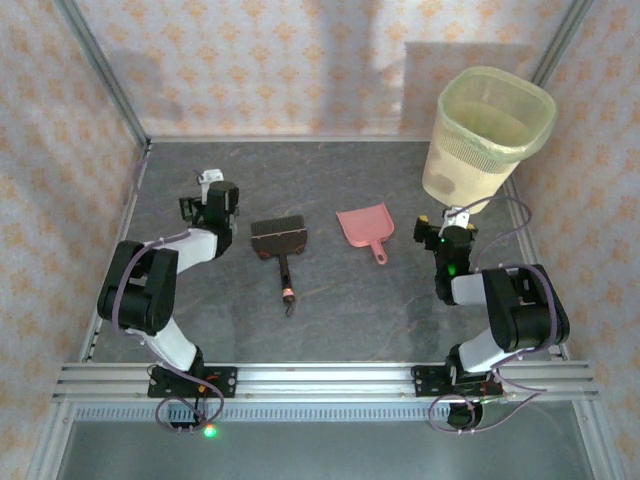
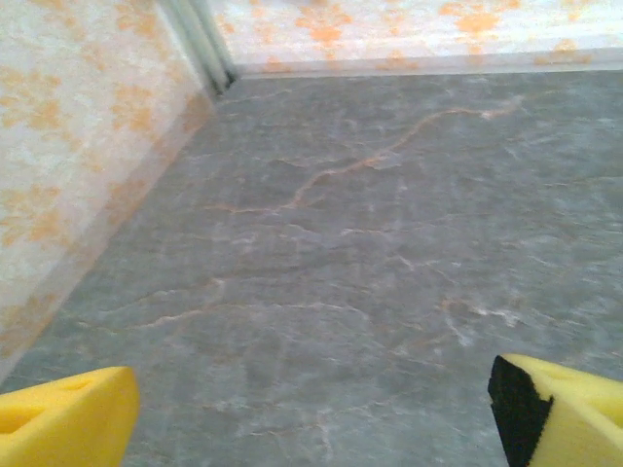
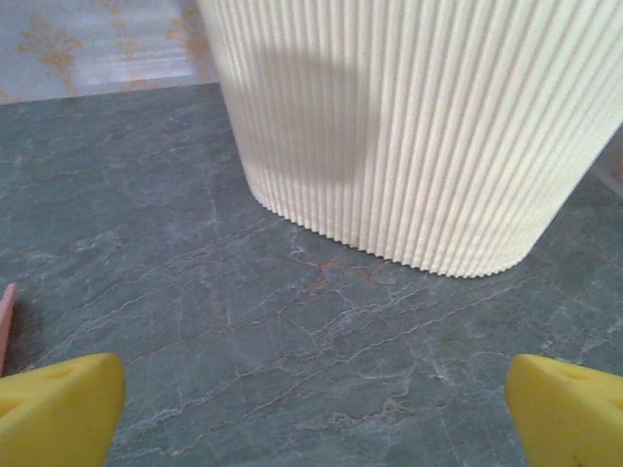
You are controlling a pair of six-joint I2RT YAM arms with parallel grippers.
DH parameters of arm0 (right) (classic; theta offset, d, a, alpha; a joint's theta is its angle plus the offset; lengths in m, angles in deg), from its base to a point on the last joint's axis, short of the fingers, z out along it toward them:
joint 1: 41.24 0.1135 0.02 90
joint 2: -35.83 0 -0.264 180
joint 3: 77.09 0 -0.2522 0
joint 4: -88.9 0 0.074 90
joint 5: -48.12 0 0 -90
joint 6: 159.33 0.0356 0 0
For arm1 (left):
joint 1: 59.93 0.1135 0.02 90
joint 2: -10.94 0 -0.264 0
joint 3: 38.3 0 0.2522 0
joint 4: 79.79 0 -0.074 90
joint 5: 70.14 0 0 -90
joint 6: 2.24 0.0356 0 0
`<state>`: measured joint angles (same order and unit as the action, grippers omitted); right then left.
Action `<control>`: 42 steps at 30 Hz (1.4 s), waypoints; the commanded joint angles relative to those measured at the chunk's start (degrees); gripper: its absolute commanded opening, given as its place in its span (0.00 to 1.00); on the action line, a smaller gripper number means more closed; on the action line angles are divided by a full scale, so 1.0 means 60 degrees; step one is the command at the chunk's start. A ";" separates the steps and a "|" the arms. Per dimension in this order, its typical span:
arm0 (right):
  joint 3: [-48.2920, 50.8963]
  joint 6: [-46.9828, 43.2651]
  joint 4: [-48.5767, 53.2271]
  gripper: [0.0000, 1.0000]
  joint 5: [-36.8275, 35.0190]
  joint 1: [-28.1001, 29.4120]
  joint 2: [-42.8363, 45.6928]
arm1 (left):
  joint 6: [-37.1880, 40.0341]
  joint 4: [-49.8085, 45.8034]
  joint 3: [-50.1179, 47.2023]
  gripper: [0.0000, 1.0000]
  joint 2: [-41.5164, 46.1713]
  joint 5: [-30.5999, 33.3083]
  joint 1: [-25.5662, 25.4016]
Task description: Sweep away the paper scraps from the table
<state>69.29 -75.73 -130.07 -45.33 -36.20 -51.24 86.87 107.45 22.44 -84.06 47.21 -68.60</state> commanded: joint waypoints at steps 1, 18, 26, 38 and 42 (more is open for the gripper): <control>-0.0147 0.0288 0.0220 0.99 -0.0700 -0.0063 -0.0053 | -0.0045 0.0565 -0.1795 0.92 0.1184 -0.0379 0.0196; -0.0107 0.0238 0.0147 0.99 -0.0622 -0.0063 -0.0060 | -0.0053 0.3969 -0.3930 1.00 0.1507 -0.1304 0.0448; -0.0514 0.0714 0.0849 0.99 -0.0814 -0.0342 -0.0126 | -0.0165 0.3886 -0.3927 1.00 0.1553 -0.1619 0.0654; -0.0441 0.0684 0.0761 0.99 -0.0767 -0.0342 -0.0091 | -0.0167 0.3862 -0.3919 1.00 0.1538 -0.1642 0.0653; -0.0440 0.0688 0.0754 0.99 -0.0765 -0.0340 -0.0105 | -0.0187 0.3840 -0.3904 1.00 0.1551 -0.1658 0.0676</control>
<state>67.33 -72.36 -125.09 -48.54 -38.08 -51.78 86.28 130.83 -1.86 -74.73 37.62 -64.80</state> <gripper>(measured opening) 0.993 0.998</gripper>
